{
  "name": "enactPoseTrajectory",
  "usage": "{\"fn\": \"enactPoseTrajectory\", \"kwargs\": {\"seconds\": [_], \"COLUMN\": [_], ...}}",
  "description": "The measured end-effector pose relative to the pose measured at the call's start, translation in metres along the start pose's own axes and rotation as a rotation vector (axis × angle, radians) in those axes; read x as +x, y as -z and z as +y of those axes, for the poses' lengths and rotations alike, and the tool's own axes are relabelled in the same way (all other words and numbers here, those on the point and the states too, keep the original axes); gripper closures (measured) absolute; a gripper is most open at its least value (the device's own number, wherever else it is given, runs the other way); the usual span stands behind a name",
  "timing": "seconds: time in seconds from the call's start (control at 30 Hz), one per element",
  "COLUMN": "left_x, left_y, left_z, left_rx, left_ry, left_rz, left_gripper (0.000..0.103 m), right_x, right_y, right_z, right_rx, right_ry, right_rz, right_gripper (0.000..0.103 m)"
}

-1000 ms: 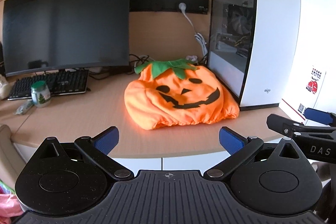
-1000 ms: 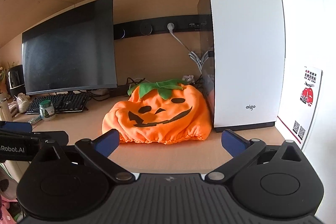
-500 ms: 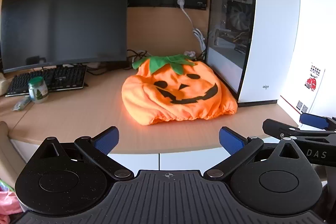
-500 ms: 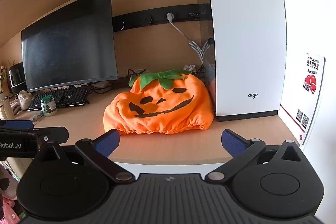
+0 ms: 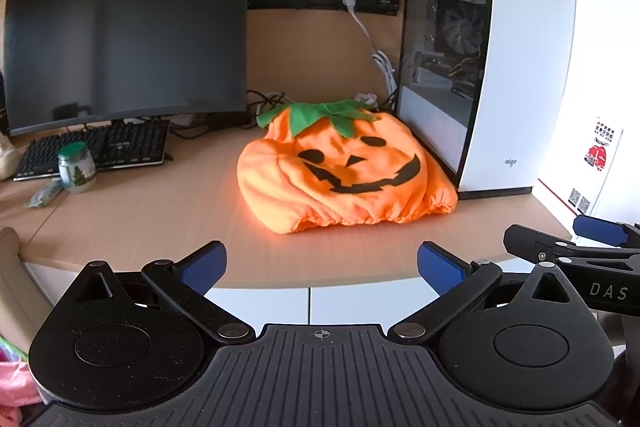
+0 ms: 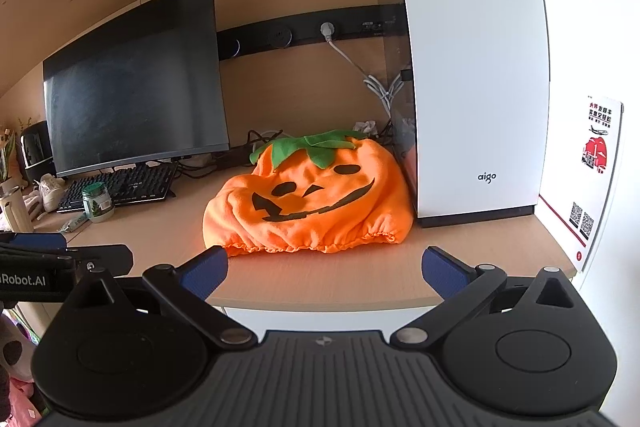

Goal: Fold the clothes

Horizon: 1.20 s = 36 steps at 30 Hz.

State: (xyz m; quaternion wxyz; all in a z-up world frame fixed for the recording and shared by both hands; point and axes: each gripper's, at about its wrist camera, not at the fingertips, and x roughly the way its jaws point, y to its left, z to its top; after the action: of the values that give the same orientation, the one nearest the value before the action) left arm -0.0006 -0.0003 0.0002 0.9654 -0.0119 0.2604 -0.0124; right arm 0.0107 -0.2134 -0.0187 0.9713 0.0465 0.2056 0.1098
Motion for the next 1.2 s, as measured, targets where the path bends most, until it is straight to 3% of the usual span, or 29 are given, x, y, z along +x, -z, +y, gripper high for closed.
{"fn": "enactPoseTrajectory", "kwargs": {"seconds": [0.7, 1.2], "left_x": [-0.001, 0.017], "left_y": [0.005, 0.005], "left_z": [0.004, 0.019], "left_rx": [-0.005, -0.010], "left_ry": [0.013, 0.015], "left_rz": [0.018, 0.066], "left_gripper": [0.000, 0.000], "right_x": [-0.002, 0.016], "right_y": [0.005, 0.004], "right_z": [0.007, 0.011], "right_rx": [-0.008, -0.014], "right_ry": [-0.006, 0.051], "right_rz": [0.015, 0.052], "right_gripper": [0.000, 0.000]}}
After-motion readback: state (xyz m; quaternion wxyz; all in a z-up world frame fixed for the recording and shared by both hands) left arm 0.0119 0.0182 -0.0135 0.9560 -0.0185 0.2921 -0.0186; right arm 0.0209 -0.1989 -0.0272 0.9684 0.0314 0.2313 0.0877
